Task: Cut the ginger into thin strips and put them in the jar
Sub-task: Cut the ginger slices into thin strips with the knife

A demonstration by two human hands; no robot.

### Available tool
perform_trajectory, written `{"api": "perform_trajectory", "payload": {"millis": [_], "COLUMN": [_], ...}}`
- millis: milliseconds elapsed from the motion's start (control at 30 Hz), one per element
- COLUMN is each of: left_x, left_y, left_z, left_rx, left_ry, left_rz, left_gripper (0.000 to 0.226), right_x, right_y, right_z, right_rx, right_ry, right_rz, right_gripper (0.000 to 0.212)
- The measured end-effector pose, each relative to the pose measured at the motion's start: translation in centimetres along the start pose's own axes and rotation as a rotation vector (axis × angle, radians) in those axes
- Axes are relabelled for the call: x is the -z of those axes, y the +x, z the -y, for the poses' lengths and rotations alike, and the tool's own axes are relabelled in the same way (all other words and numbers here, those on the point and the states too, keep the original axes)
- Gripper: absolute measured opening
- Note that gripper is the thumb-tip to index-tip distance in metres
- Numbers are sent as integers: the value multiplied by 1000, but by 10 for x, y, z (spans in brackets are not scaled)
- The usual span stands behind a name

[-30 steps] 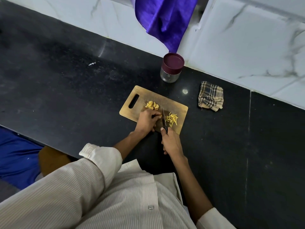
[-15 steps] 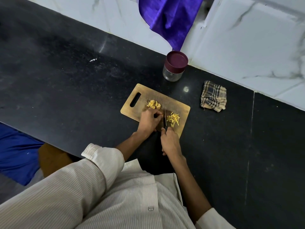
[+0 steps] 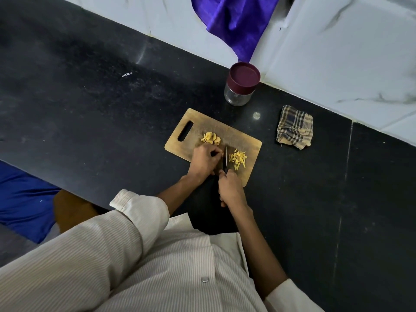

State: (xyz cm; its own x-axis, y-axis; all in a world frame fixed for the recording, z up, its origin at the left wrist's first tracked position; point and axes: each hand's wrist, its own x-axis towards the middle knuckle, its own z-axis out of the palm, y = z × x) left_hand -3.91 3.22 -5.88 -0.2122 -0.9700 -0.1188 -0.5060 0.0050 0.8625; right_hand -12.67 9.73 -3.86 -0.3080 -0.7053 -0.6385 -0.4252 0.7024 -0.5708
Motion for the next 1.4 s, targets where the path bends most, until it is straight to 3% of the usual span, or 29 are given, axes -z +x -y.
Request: {"api": "perform_trajectory", "payload": {"millis": [300,600,900,1400], "left_x": [1,0,1,3], "left_y": [-6,-6,-8,-8], "left_z": [-1,-1,-3,-5], "left_rx": [38,19,-9,-19], "left_ry": [-15,17,18,46], "left_rz": [1,-10,-24,-29], "left_gripper": [7,10,13,14], "right_x": [-7,2,2,-2], "right_y": [-18,-10,-9,-8], "right_z": [-21,-25,-34,-24], "right_rx": [17,36,11,81], "right_ry": [-170,-107,53,1], "right_rz": [-24,-142,-81,-50], "right_gripper": [33,32,34,28]}}
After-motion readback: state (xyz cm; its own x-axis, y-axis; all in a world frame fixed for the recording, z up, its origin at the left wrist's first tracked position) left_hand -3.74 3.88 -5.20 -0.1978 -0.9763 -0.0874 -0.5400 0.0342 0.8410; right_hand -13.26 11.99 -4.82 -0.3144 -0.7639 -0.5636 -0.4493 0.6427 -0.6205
